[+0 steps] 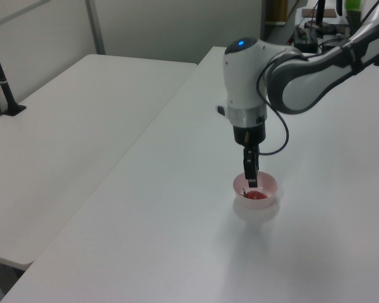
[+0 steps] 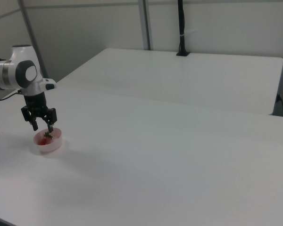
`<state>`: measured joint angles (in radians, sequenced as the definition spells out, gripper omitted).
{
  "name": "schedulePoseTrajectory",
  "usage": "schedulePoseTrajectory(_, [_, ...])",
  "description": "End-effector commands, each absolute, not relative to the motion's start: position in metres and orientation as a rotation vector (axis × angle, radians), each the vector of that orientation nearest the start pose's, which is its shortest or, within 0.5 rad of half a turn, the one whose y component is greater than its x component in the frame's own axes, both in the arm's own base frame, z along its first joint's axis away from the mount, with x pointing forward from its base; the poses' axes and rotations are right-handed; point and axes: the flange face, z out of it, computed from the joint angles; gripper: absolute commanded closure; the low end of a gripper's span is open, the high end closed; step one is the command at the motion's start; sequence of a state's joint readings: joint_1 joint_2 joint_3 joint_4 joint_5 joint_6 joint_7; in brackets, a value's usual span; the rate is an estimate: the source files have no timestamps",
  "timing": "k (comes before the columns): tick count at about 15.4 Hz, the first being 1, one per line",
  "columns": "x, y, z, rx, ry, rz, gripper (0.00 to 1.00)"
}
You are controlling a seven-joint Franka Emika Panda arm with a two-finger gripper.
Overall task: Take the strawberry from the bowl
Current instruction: 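Move the open gripper over the pink bowl and lower it inside, then close the gripper on the red strawberry inside the bowl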
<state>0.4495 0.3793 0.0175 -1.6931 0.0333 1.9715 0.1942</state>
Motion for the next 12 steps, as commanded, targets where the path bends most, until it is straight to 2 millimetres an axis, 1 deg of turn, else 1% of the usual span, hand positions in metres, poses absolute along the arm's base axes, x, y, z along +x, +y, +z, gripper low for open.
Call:
schedulePoseTrajectory(1, [0.579,0.292,0.357,-3.112,-0.392,0.151,0.28])
schedulePoseTrajectory(2, [0.580,0.292,0.354,-3.114,-0.397,0.150,0.28])
schedulePoseTrajectory(4, [0.579,0.291,0.339,-3.135,-0.426,0.173,0.29])
schedulePoseTrajectory(5, [0.580,0.290,0.325,-3.145,-0.432,0.188,0.29])
schedulePoseTrajectory(6, [0.580,0.291,0.317,-3.145,-0.435,0.190,0.29])
schedulePoseTrajectory(8, [0.579,0.296,0.308,-3.150,-0.450,0.197,0.29])
schedulePoseTrajectory(9, [0.578,0.299,0.308,-3.151,-0.457,0.191,0.30])
schedulePoseTrajectory(12, [0.577,0.302,0.306,-3.151,-0.468,0.193,0.45])
